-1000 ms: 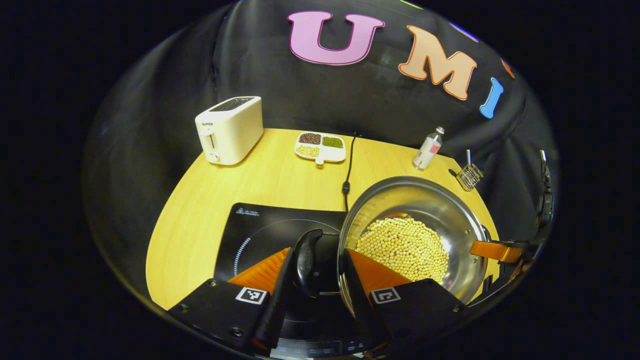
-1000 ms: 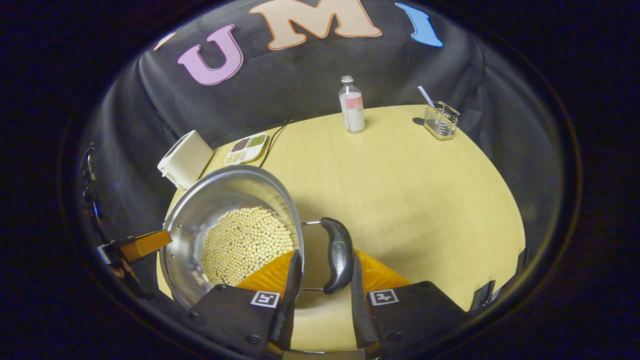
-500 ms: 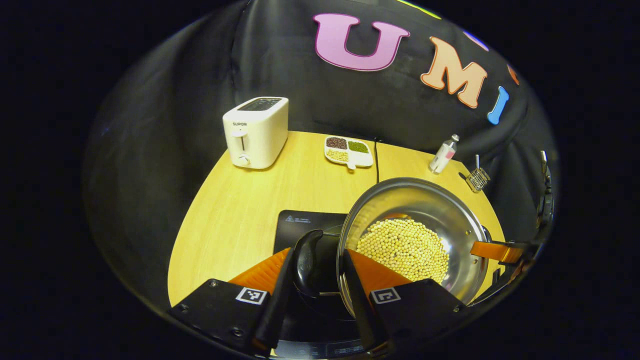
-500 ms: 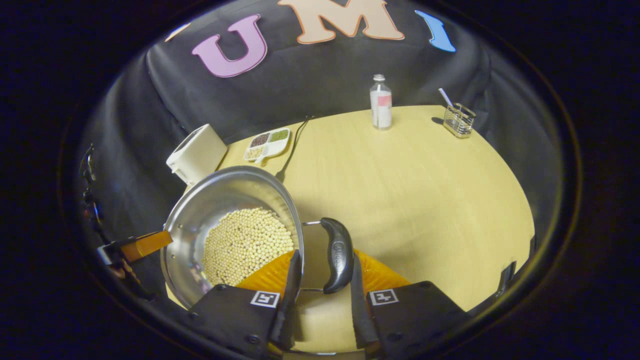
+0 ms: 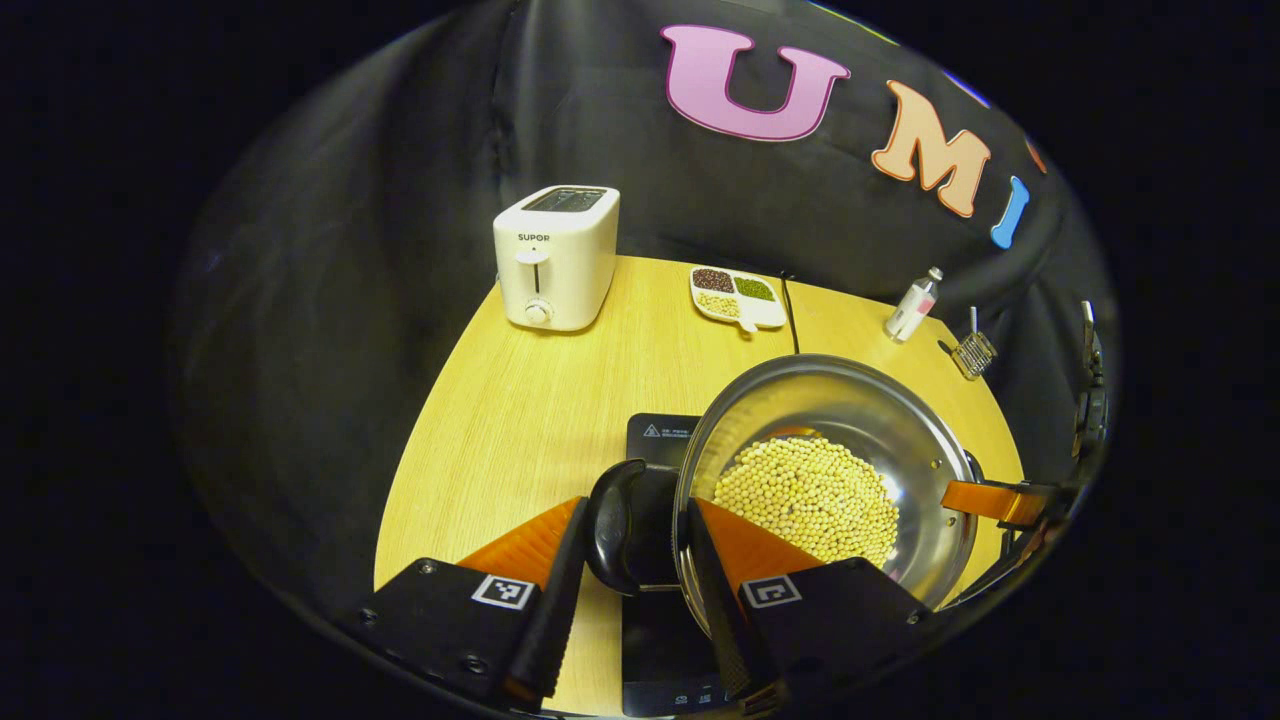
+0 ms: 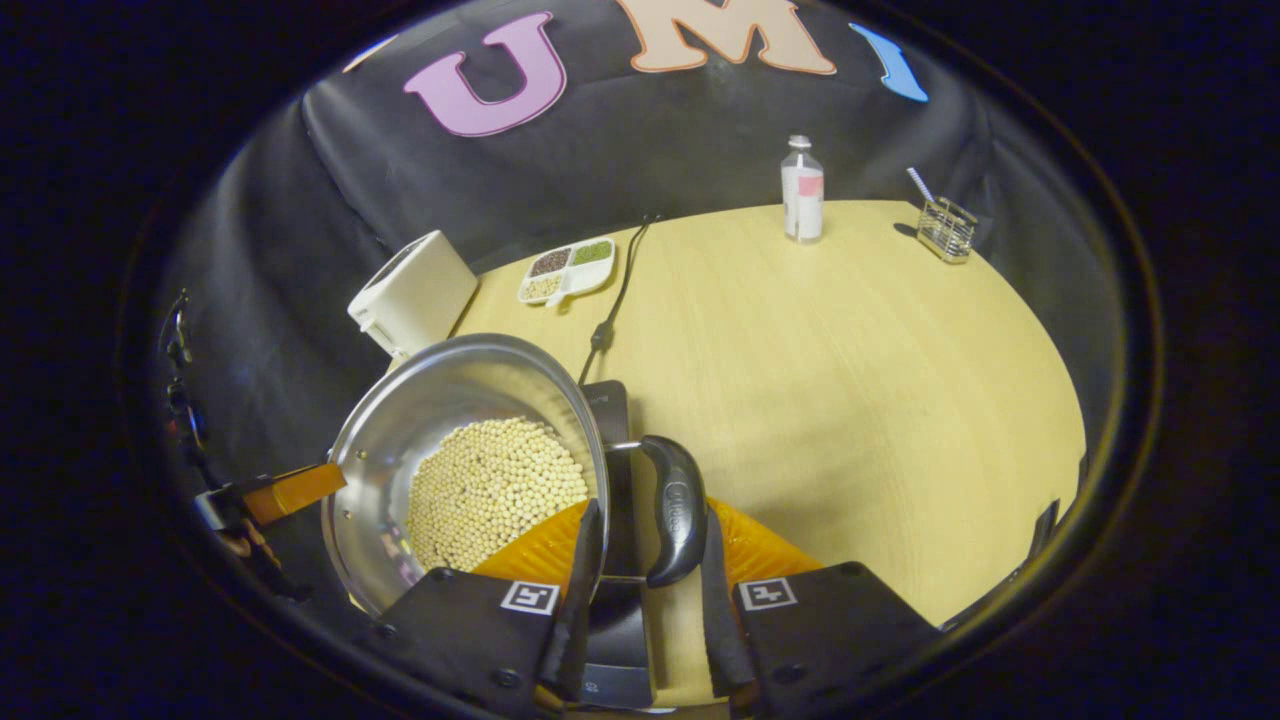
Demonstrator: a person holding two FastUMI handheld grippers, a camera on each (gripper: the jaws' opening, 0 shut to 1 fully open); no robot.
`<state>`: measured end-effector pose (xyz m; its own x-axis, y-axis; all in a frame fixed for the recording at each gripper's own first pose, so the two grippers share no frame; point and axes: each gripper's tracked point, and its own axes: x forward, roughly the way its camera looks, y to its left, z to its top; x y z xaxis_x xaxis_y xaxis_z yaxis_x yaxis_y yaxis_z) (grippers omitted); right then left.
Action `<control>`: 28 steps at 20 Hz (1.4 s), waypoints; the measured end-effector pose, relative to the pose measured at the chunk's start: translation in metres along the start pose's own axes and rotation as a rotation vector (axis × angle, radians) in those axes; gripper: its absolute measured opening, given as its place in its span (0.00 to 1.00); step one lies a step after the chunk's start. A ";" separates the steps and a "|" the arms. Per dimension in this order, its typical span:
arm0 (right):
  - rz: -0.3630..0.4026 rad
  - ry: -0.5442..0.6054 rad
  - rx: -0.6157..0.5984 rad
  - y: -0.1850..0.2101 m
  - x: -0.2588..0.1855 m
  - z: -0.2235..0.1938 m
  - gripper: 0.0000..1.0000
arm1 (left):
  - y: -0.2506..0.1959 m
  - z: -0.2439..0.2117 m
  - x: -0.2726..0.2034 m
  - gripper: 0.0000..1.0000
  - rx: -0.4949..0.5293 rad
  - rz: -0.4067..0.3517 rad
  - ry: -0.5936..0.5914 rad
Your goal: First push the handle of the pot to place it horizontally, then grasp the pot with both hands and set it on the induction cooktop.
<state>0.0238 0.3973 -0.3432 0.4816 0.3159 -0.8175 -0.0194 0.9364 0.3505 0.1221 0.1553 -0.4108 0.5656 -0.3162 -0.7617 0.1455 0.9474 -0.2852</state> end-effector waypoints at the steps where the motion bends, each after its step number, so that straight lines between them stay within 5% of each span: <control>1: 0.000 0.002 0.000 0.001 0.001 -0.001 0.44 | 0.002 0.000 0.000 0.61 0.000 0.000 0.002; 7: -0.004 0.001 0.000 -0.002 0.007 0.001 0.44 | 0.001 0.001 0.004 0.61 -0.008 -0.006 -0.001; 8: -0.005 0.000 -0.002 -0.003 0.007 0.000 0.51 | 0.001 0.000 0.004 0.61 -0.006 -0.005 -0.001; 9: -0.006 0.004 -0.003 -0.003 0.009 0.000 0.44 | 0.001 0.000 0.005 0.61 -0.005 -0.005 0.003; 20: 0.002 -0.002 0.000 -0.004 0.011 -0.002 0.44 | -0.001 0.000 0.008 0.61 0.005 -0.011 -0.005; 21: 0.001 -0.003 0.001 -0.004 0.011 -0.002 0.51 | -0.002 0.000 0.007 0.61 0.004 -0.013 -0.006; 28: -0.001 -0.005 0.009 -0.004 0.011 -0.003 0.45 | -0.003 -0.001 0.007 0.63 0.017 -0.016 -0.005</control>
<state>0.0265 0.3975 -0.3555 0.4858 0.3146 -0.8155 -0.0113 0.9352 0.3540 0.1253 0.1500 -0.4160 0.5671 -0.3310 -0.7542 0.1683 0.9430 -0.2872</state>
